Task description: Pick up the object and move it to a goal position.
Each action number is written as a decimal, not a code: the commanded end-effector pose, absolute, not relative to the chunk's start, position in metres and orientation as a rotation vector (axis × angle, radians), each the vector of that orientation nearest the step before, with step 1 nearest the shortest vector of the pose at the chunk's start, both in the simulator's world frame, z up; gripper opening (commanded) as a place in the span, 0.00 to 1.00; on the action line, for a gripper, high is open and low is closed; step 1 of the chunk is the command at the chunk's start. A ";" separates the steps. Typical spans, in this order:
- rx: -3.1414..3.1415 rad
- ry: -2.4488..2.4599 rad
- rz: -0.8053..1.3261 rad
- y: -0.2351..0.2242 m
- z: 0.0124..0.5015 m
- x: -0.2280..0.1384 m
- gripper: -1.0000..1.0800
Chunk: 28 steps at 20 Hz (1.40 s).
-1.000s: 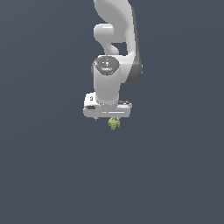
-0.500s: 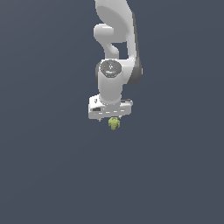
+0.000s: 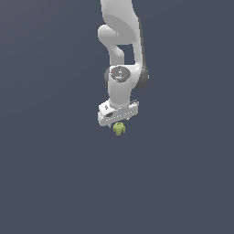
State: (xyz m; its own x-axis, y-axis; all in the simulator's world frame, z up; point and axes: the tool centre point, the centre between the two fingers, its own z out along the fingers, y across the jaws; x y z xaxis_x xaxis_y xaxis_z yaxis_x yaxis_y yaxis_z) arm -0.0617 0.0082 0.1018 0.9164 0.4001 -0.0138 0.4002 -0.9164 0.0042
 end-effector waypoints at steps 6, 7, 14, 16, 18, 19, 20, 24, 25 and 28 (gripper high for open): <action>3.040 0.788 -0.002 0.016 0.091 -0.075 0.96; 3.038 0.797 -0.001 0.016 0.091 -0.075 0.96; 3.038 0.800 -0.002 0.016 0.087 -0.076 0.96; 3.038 0.801 -0.001 0.017 0.082 -0.076 0.96; 3.037 0.802 -0.001 0.017 0.074 -0.077 0.96; 3.037 0.804 -0.001 0.017 0.069 -0.077 0.96; 3.037 0.804 -0.001 0.017 0.064 -0.077 0.96; 3.036 0.807 0.000 0.017 0.047 -0.077 0.96; 3.036 0.808 0.000 0.017 0.044 -0.077 0.96; 3.036 0.808 0.000 0.017 0.040 -0.077 0.96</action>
